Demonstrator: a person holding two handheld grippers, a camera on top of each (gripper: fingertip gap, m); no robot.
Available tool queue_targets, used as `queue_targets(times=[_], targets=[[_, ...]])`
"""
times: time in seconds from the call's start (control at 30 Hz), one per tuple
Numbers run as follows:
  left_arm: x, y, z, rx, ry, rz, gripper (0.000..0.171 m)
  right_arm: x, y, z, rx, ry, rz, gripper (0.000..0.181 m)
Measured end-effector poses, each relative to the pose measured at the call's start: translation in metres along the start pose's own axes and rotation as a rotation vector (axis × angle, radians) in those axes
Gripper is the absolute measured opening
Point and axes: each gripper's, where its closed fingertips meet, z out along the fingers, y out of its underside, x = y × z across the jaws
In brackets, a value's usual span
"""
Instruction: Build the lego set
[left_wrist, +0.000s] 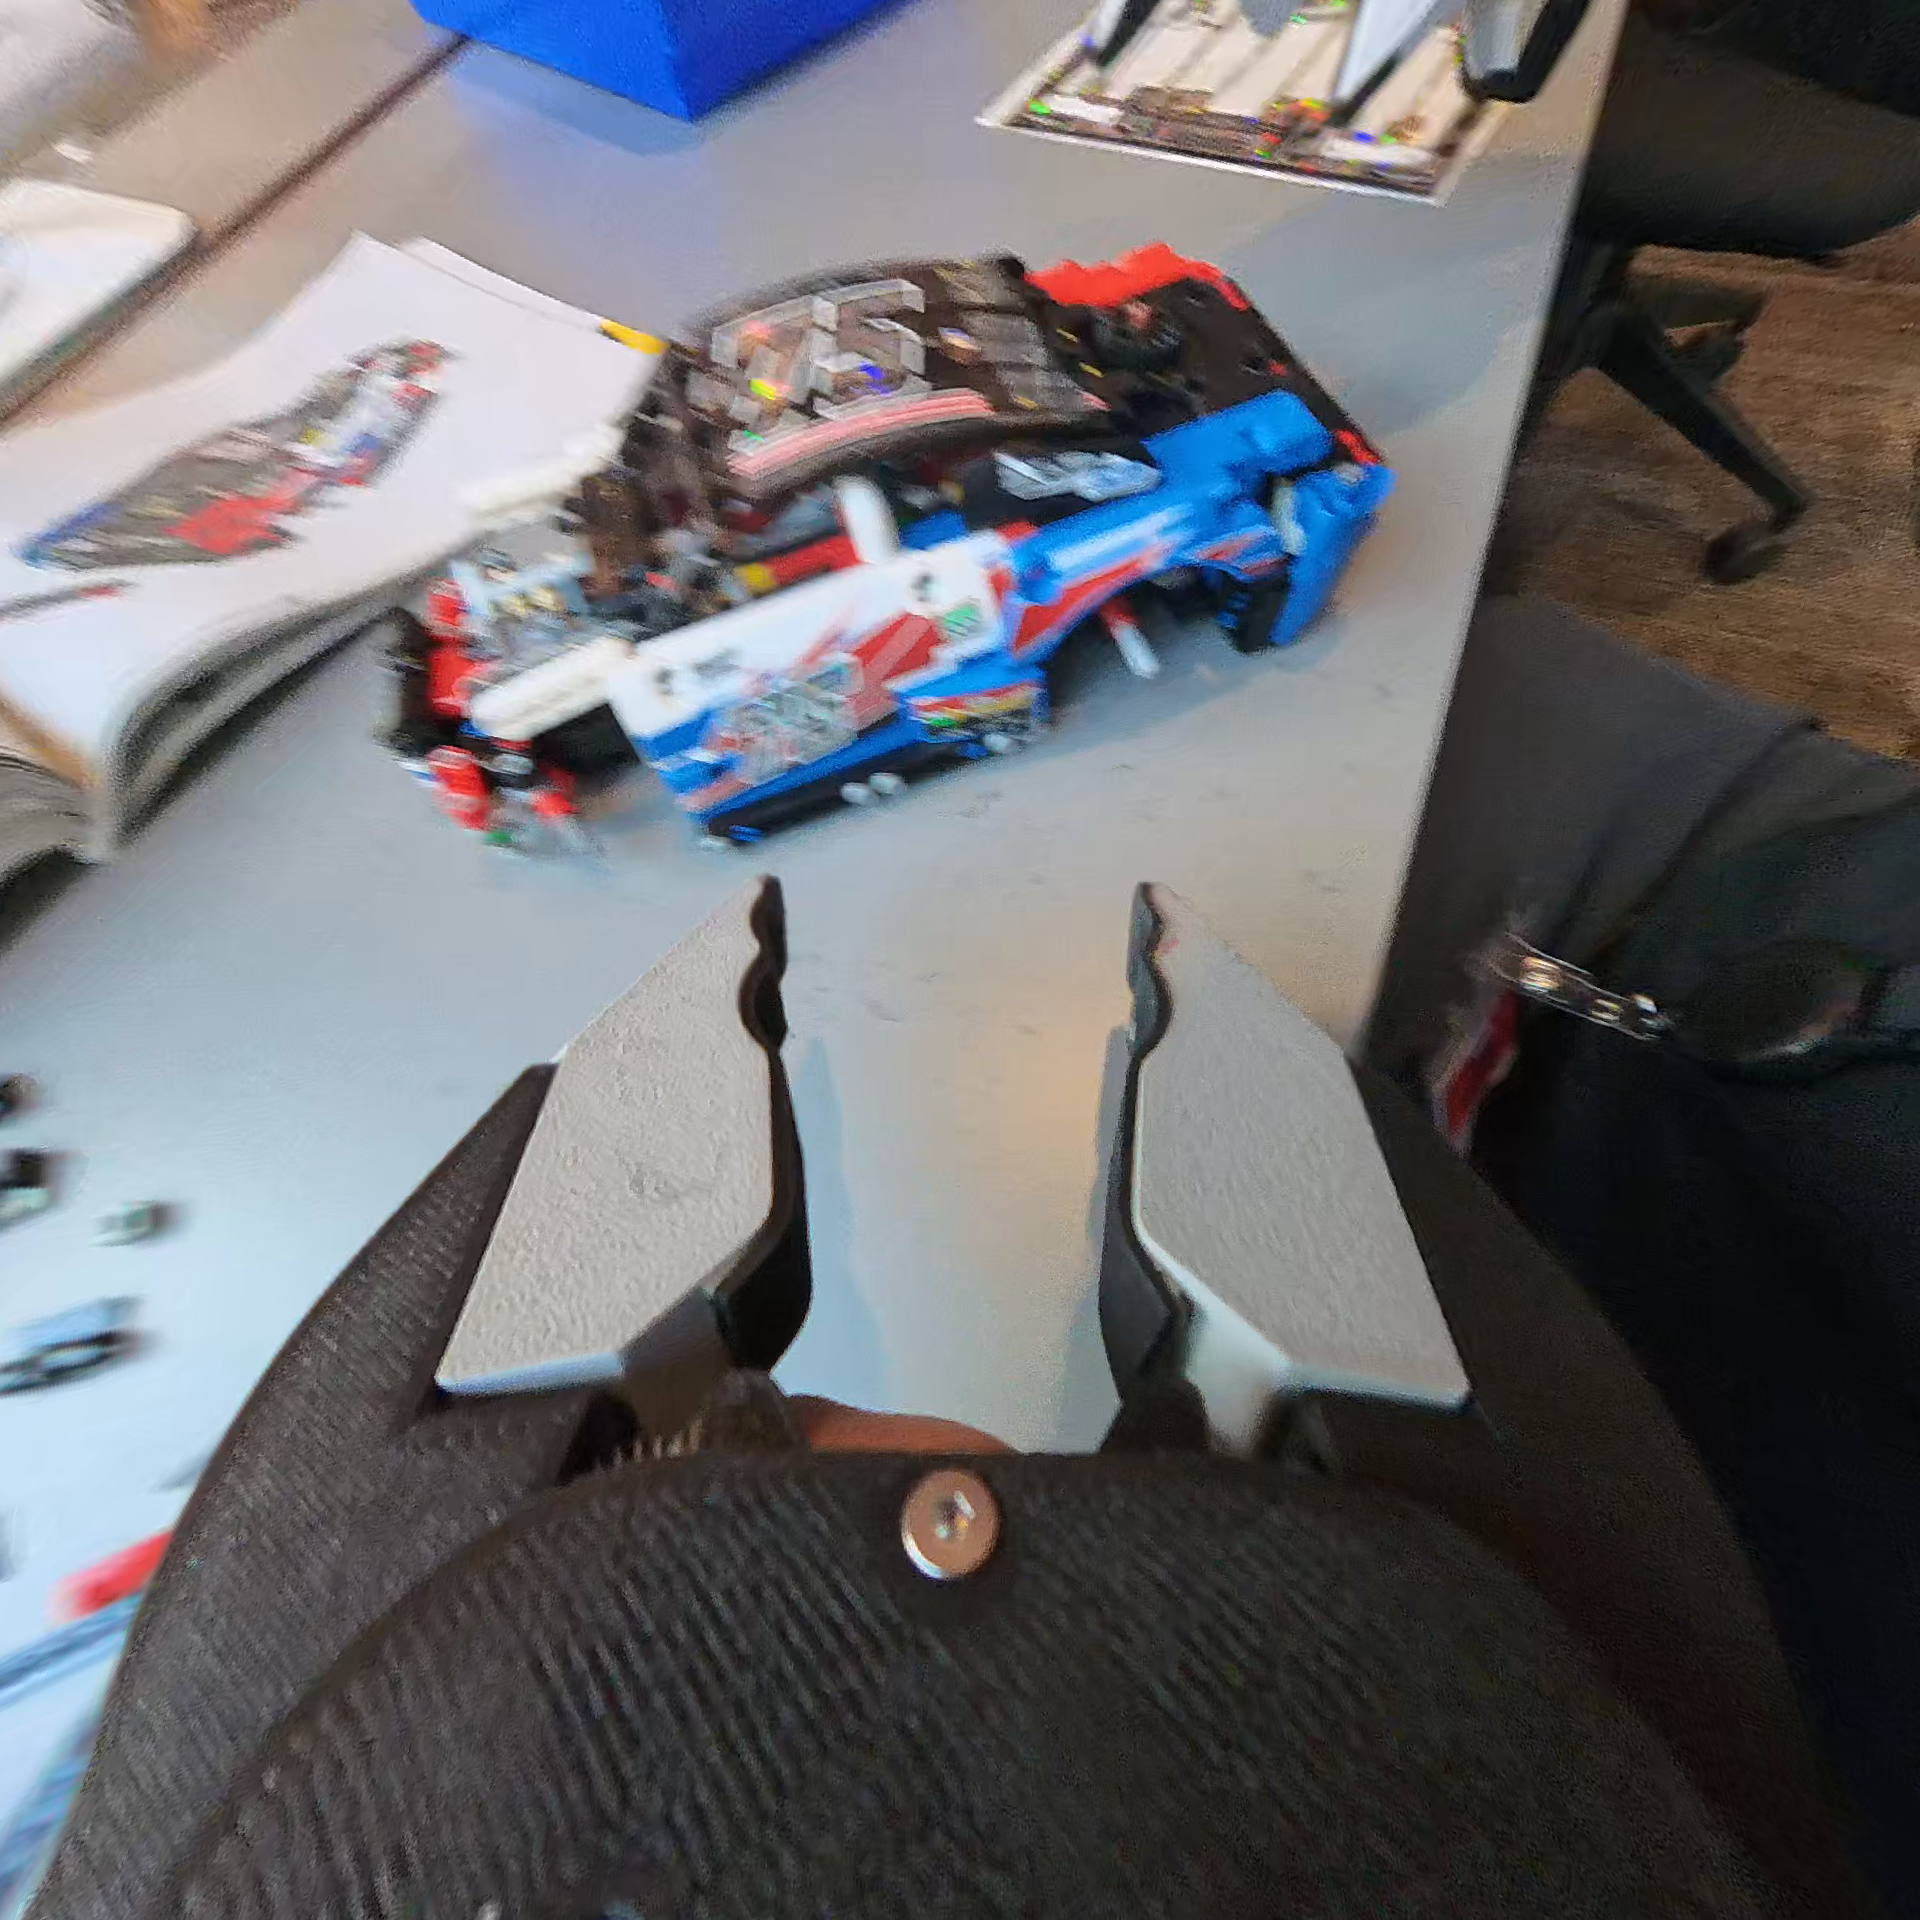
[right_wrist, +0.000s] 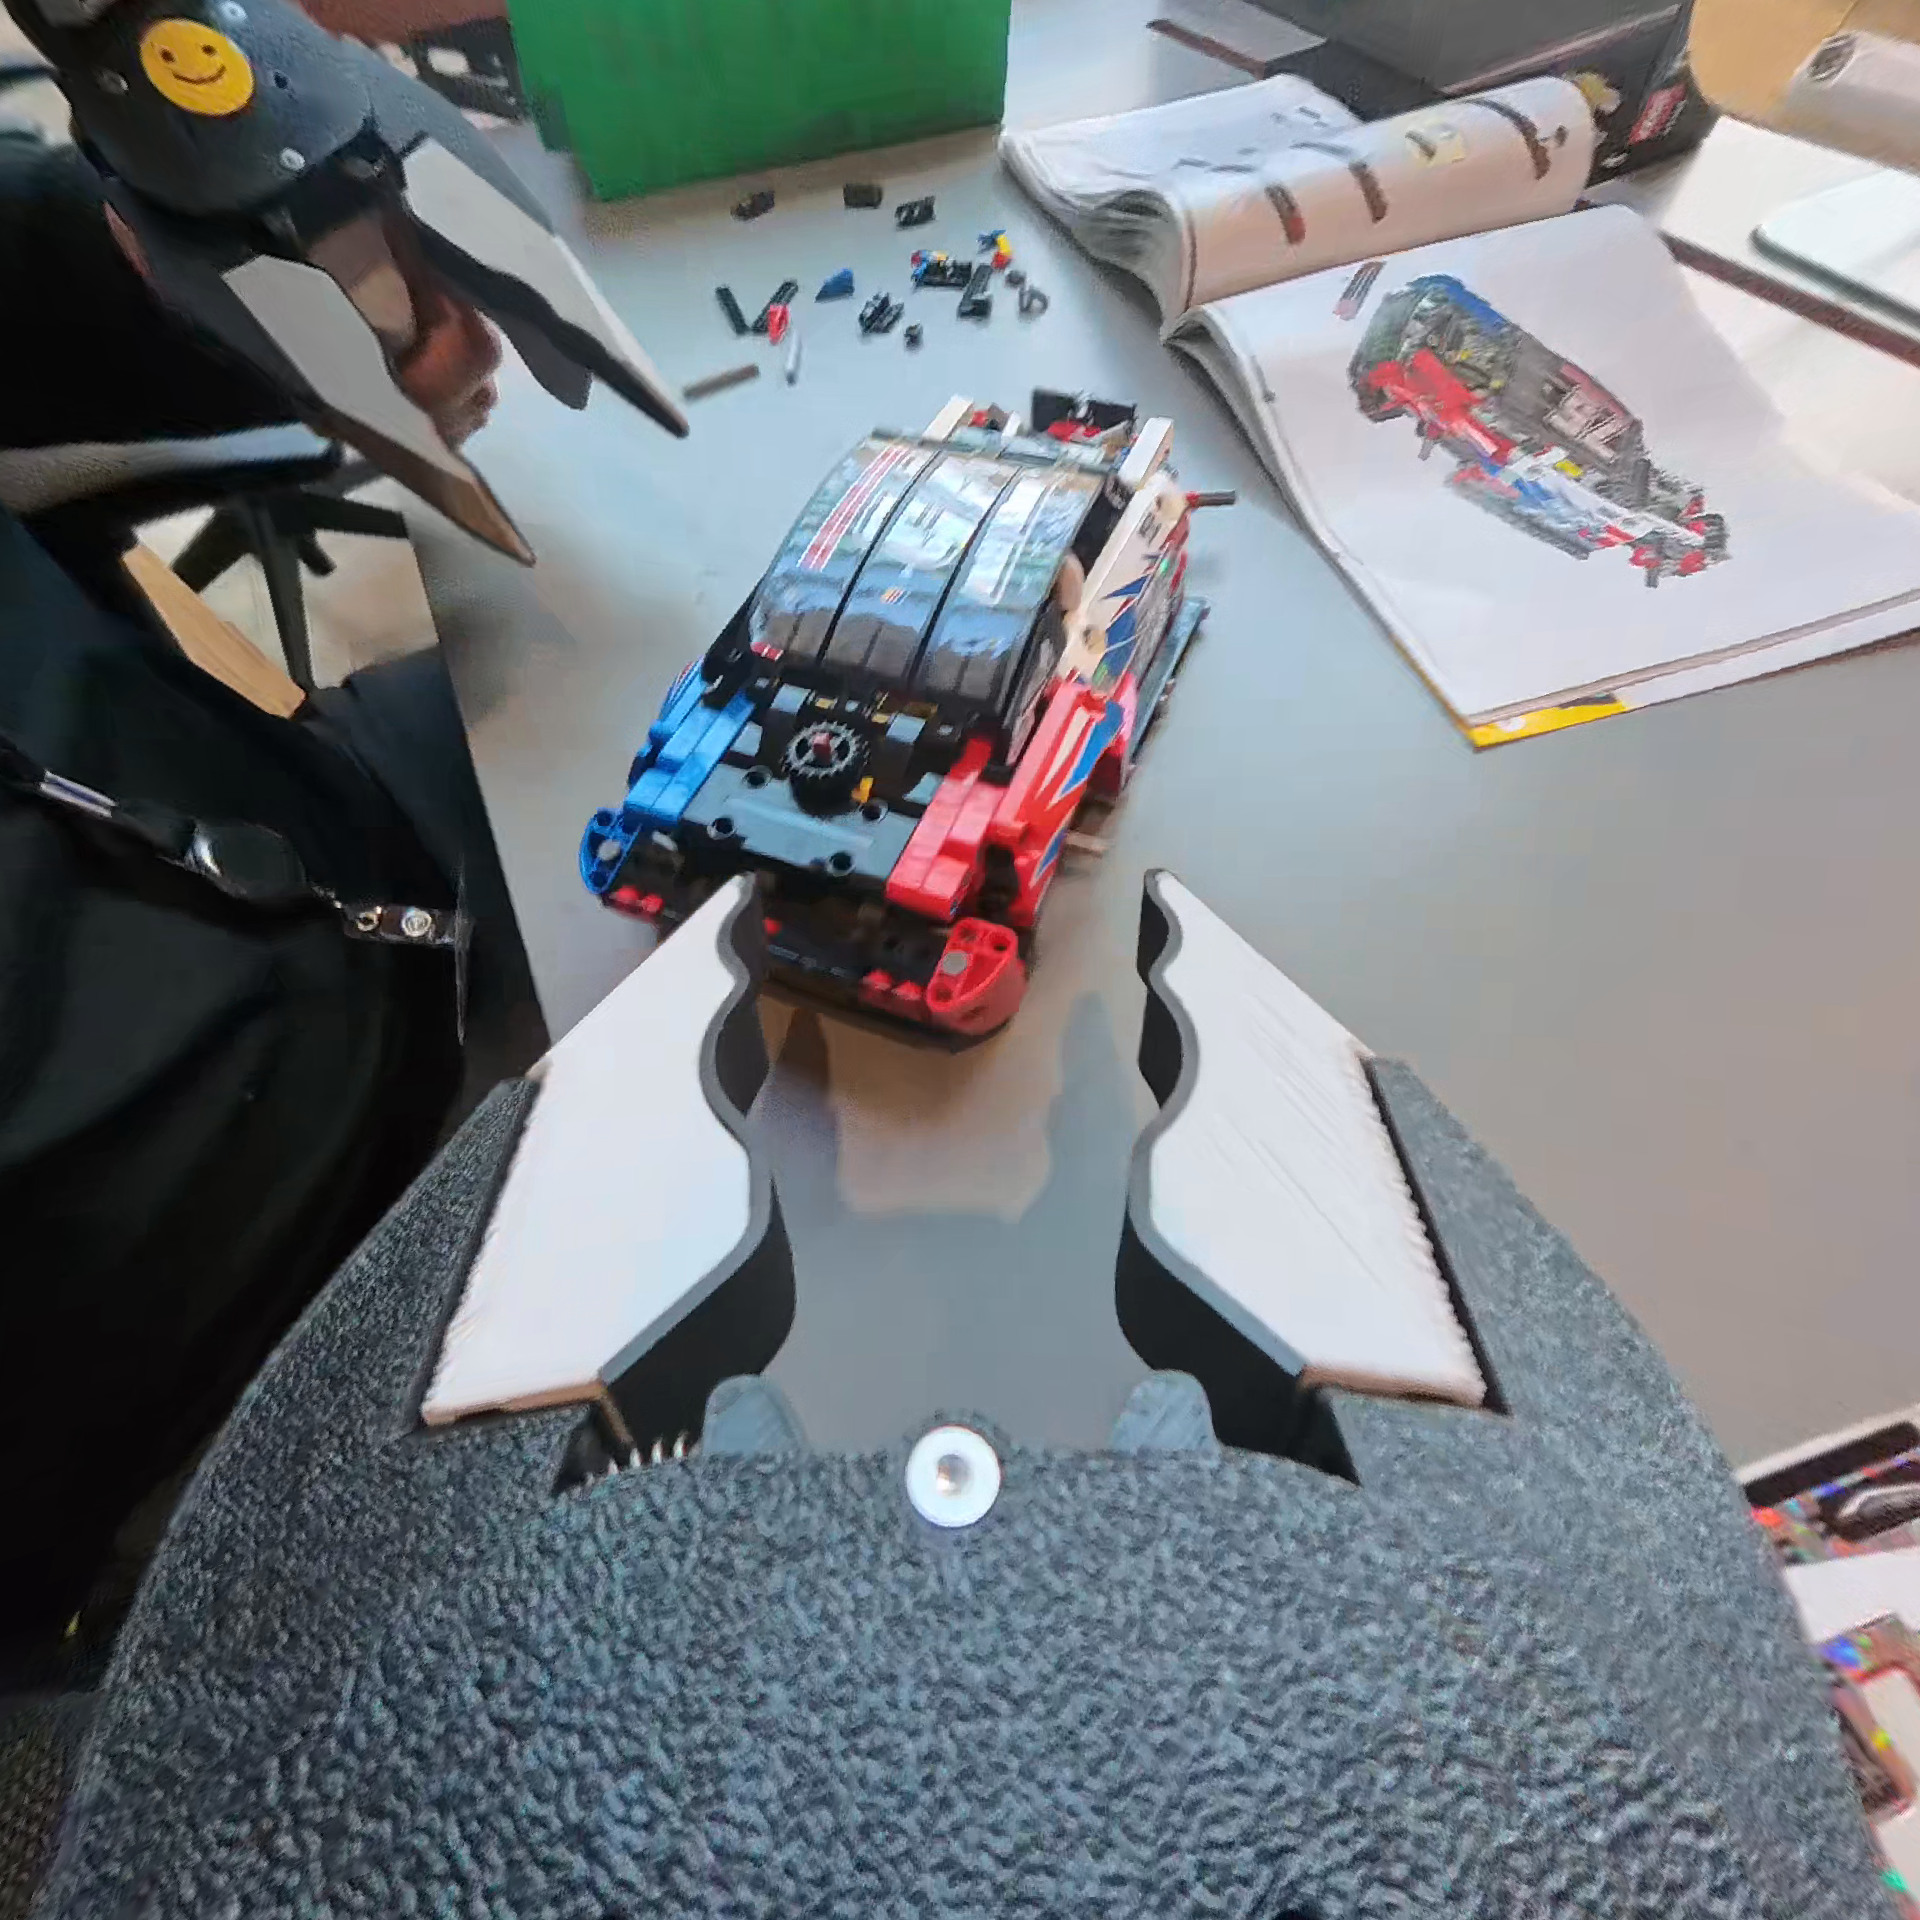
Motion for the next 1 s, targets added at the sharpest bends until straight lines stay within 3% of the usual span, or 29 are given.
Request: queue_targets(times=[0.1,0.17,0.27,0.37,0.47,0.57,0.67,0.83,1.0], targets=[[-0.067,-0.03,-0.006,-0.007,-0.066,-0.02,0.061,0.028,-0.018,0.005,0.009,0.041,0.049,0.069],[-0.107,-0.058,0.005,-0.042,-0.016,-0.052,0.078,0.051,-0.033,0.015,-0.001,0.058,0.069,0.07],[-0.158,-0.095,0.054,-0.083,0.056,0.06,0.081,0.092,-0.058,0.04,-0.029,0.076,0.065,0.075],[-0.193,-0.088,0.125,-0.297,0.165,0.094,0.088,0.131,-0.081,0.076,-0.069,0.041,0.09,0.077],[-0.205,-0.058,0.174,-0.527,0.244,0.056,0.089,0.171,-0.079,0.105,-0.184,0.065,0.044,0.081],[-0.217,-0.031,0.19,-0.657,0.182,0.127,0.089,0.189,-0.071,0.125,-0.238,0.043,0.033,0.079],[-0.217,-0.031,0.193,-0.606,0.199,0.06,0.085,0.189,-0.061,0.14,-0.274,-0.027,0.027,0.077],[-0.219,-0.032,0.192,-0.571,0.185,0.034,0.078,0.198,-0.032,0.16,-0.415,-0.001,-0.108,0.074],[-0.222,-0.033,0.191,-0.556,0.173,0.019,0.053,0.196,-0.017,0.172,-0.545,-0.031,-0.162,0.078]])
